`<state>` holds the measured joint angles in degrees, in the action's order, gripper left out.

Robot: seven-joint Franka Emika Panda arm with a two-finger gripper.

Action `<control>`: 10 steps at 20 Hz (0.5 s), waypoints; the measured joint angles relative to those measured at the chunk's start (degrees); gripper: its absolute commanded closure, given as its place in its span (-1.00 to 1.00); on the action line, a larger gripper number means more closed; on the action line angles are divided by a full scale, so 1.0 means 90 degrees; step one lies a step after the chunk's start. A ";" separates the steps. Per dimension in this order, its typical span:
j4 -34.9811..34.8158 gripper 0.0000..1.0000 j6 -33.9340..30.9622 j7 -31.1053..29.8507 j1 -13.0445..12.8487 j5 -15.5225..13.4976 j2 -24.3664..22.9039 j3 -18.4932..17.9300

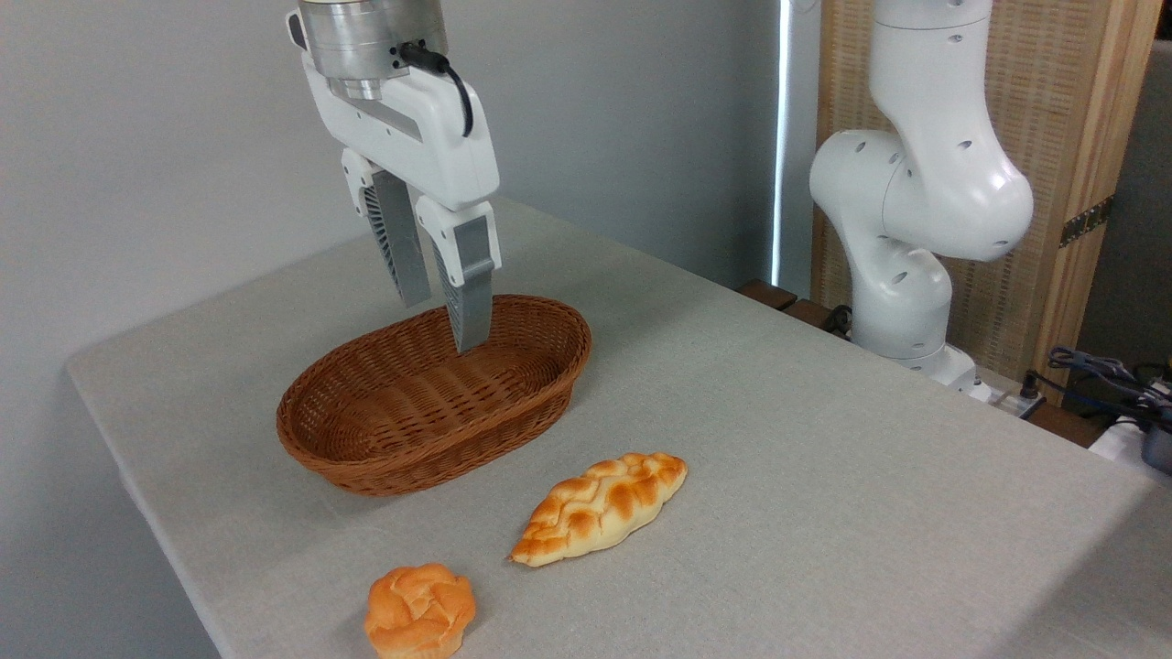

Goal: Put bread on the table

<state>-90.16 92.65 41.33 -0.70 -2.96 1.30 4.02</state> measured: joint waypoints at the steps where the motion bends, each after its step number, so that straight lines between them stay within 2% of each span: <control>1: -0.0024 -1.00 0.0010 0.0007 0.0070 0.0000 -0.0018 0.0024; 4: -0.0142 -1.00 0.0049 0.0008 0.0180 0.0042 -0.0082 0.0089; 10: -0.0240 -1.00 0.0059 0.0008 0.0212 0.0079 -0.0136 0.0101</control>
<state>-92.32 93.18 41.40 1.21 -2.26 0.08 4.93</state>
